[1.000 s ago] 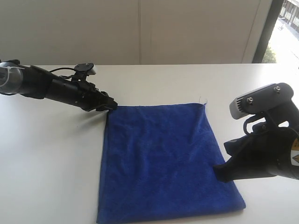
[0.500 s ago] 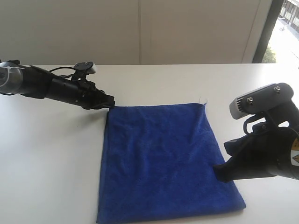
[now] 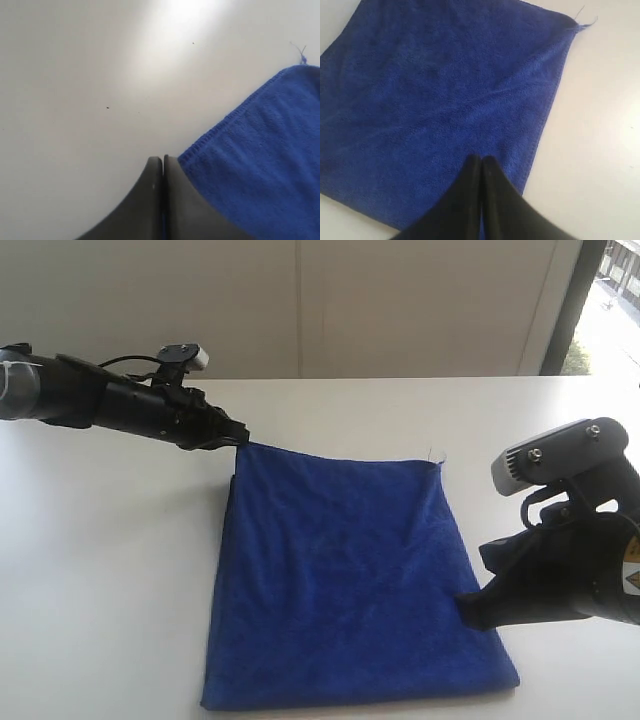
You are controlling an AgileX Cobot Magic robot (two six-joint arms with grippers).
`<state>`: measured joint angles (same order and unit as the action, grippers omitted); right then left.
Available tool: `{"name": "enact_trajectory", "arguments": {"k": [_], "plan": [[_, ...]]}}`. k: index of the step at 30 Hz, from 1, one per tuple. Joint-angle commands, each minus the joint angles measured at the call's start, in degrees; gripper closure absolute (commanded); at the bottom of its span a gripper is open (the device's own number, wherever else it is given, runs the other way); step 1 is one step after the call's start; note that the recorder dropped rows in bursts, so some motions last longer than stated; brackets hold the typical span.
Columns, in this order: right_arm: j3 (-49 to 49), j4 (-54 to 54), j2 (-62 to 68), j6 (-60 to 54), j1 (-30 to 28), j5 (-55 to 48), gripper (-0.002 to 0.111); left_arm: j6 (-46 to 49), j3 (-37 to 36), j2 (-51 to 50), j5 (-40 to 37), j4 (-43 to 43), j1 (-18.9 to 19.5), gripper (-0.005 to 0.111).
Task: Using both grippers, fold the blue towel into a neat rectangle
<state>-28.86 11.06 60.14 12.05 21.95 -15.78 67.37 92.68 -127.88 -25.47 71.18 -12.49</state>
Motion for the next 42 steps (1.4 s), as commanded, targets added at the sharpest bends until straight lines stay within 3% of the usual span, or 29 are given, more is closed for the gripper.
{"name": "enact_trajectory", "arguments": {"k": [1, 11, 20, 25, 30, 33, 36, 39, 42], "plan": [[0.2, 0.2, 0.0, 0.2, -0.3, 0.6, 0.108, 0.4, 0.0, 0.6, -0.7, -3.4, -0.2, 0.107], [0.2, 0.2, 0.0, 0.2, -0.3, 0.6, 0.108, 0.4, 0.0, 0.5, 5.3, -9.2, -0.2, 0.104], [0.2, 0.2, 0.0, 0.2, -0.3, 0.6, 0.108, 0.1, 0.0, 0.5, 9.9, -9.7, -0.2, 0.055], [0.2, 0.2, 0.0, 0.2, -0.3, 0.5, 0.108, 0.1, 0.0, 2.0, 10.8, -9.7, -0.2, 0.045], [0.2, 0.2, 0.0, 0.2, -0.3, 0.7, 0.108, 0.6, 0.0, 6.9, 3.2, -9.9, -0.2, 0.045], [0.2, 0.2, 0.0, 0.2, -0.3, 1.0, 0.108, 1.7, 0.0, 10.3, -7.0, -11.2, -0.2, 0.048], [0.2, 0.2, 0.0, 0.2, -0.3, 1.9, 0.108, 3.2, 0.0, 13.3, -23.6, -13.3, -0.2, 0.068], [0.2, 0.2, 0.0, 0.2, -0.3, 0.7, 0.108, 3.5, 0.0, 16.7, -35.6, -18.1, -0.4, 0.106], [-2.0, -0.4, 0.0, 0.2, -0.3, -6.0, 0.108, -0.4, -0.9, 20.7, -36.7, -23.4, -1.8, 0.107]]}}
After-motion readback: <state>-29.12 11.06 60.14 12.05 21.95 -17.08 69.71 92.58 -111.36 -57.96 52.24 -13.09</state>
